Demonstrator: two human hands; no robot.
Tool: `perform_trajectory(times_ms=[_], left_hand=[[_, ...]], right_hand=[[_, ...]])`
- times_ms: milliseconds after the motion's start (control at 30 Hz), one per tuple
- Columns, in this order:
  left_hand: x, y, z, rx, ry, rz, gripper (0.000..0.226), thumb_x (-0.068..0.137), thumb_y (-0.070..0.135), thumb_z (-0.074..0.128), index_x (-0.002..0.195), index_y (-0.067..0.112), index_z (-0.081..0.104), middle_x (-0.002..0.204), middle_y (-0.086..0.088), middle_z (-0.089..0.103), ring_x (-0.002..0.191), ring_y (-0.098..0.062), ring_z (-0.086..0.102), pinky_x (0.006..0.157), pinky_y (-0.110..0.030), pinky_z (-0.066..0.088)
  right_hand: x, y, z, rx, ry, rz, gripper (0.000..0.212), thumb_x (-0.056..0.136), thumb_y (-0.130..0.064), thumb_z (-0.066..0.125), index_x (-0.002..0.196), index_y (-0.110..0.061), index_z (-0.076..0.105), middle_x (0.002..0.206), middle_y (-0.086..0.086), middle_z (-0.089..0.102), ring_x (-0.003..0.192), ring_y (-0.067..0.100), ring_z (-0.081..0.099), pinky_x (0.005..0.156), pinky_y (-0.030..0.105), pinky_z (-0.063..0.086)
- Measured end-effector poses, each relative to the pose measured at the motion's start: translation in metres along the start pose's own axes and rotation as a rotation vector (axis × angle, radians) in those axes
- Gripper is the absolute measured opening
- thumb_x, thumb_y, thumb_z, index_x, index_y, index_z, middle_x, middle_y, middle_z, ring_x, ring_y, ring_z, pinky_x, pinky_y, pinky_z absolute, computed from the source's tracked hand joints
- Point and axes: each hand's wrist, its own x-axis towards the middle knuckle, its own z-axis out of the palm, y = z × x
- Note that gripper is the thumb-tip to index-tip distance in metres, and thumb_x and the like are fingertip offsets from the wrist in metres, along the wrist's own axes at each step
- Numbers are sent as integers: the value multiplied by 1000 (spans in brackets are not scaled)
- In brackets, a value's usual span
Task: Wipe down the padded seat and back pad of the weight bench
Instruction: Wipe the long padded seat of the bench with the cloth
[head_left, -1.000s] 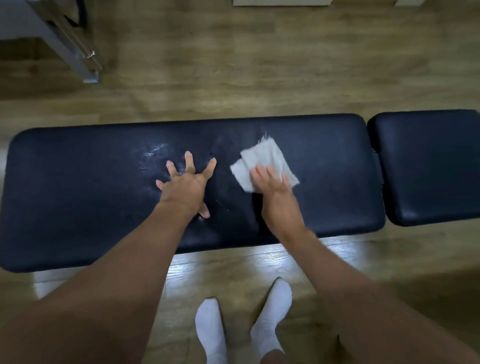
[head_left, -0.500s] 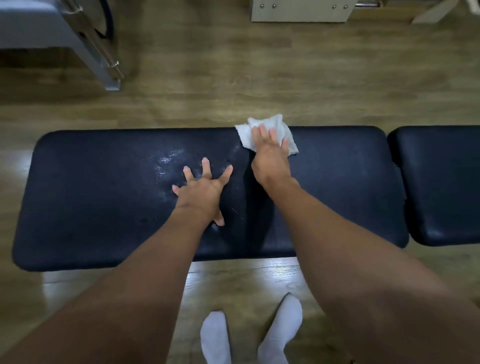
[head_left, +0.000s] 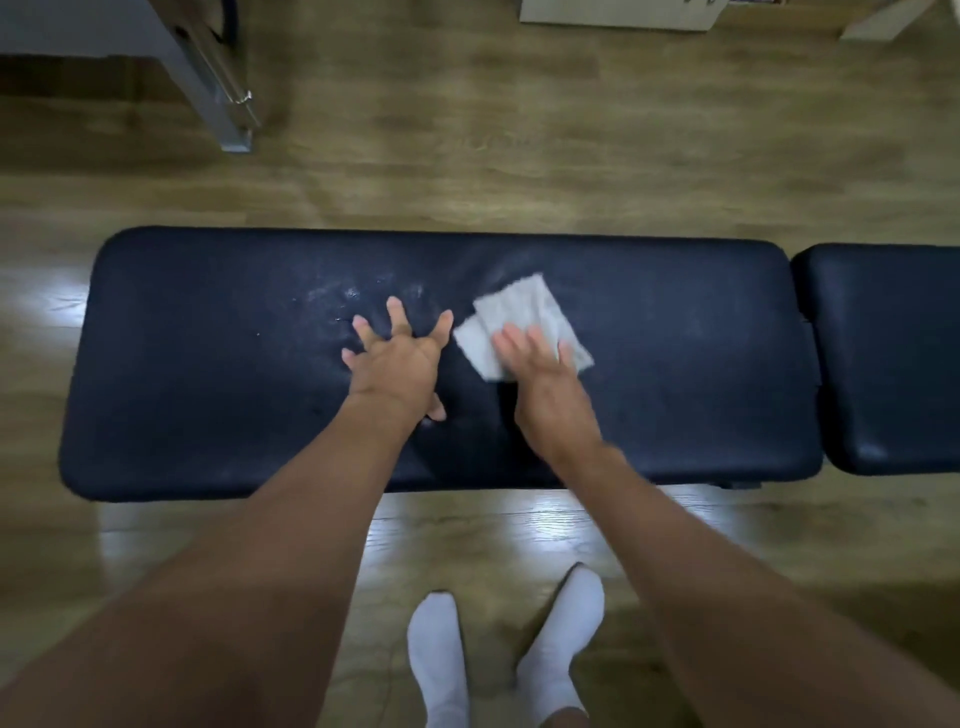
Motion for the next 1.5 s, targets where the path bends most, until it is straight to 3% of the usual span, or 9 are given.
perform_trajectory(times_ms=[200, 400, 500, 833, 933, 1033, 1167, 1367, 1500], left_hand=[[5, -6, 1, -30, 25, 36, 120, 63, 33, 87, 148, 46, 3, 158, -14, -13, 140, -54, 1, 105, -64, 29], [-5, -46, -2, 64, 102, 39, 120, 65, 36, 85, 151, 33, 2, 159, -12, -6, 140, -50, 10, 103, -56, 34], [-8, -74, 1, 50, 53, -50, 123, 65, 46, 82, 149, 40, -8, 157, -17, -14, 138, -55, 5, 111, -59, 23], [5, -72, 2, -46, 6, -63, 132, 59, 35, 89, 148, 41, -8, 156, -21, -17, 136, -60, 0, 108, -67, 18], [3, -69, 0, -53, 0, -57, 132, 60, 34, 89, 148, 40, -9, 156, -21, -18, 136, -60, 0, 108, -67, 18], [-4, -72, -2, -43, 13, -27, 129, 62, 38, 87, 149, 38, -8, 157, -20, -17, 137, -59, 1, 109, -65, 20], [-13, -100, 1, -6, 57, -32, 120, 69, 40, 82, 151, 34, -5, 158, -11, -18, 142, -50, -2, 112, -59, 18], [-9, -122, 6, -67, -2, -93, 123, 65, 35, 85, 146, 49, -6, 157, -12, -23, 138, -57, -5, 106, -70, 14], [-7, -122, 2, -90, -11, -86, 125, 62, 33, 87, 146, 51, -4, 157, -12, -21, 138, -57, -5, 105, -72, 15]], right_hand=[[95, -20, -16, 7, 94, 119, 74, 74, 13, 37, 143, -16, 31, 152, -1, 32, 140, 22, 25, 118, 47, 11], [-51, -39, 25, -27, -10, 2, 79, 80, 14, 35, 150, -17, 16, 158, 0, 19, 148, 23, 9, 121, 44, 1], [-89, -49, 37, 44, -34, 54, 86, 71, 21, 41, 147, -16, 30, 154, -3, 29, 145, 22, 21, 119, 42, 7], [124, -70, -5, -105, 27, 72, 71, 79, 9, 41, 145, -14, 27, 152, 0, 30, 140, 22, 23, 116, 51, 13], [81, -69, 5, -85, 23, 71, 72, 81, 11, 35, 148, -14, 23, 155, 2, 27, 145, 23, 17, 119, 46, 7], [-25, -74, 24, -69, -55, -26, 71, 80, 5, 15, 148, -12, 25, 155, 7, 28, 145, 29, 19, 119, 49, 8], [-88, -76, 36, 11, -90, -34, 81, 66, 22, 40, 140, -10, 43, 146, 3, 44, 139, 29, 34, 114, 52, 19], [54, -84, 24, -69, -68, -81, 77, 78, 12, 37, 147, -20, 28, 155, -4, 28, 145, 21, 18, 118, 42, 2], [142, -96, 9, -96, -24, -61, 77, 77, 11, 39, 146, -19, 28, 156, -3, 28, 145, 22, 17, 118, 44, 6]])
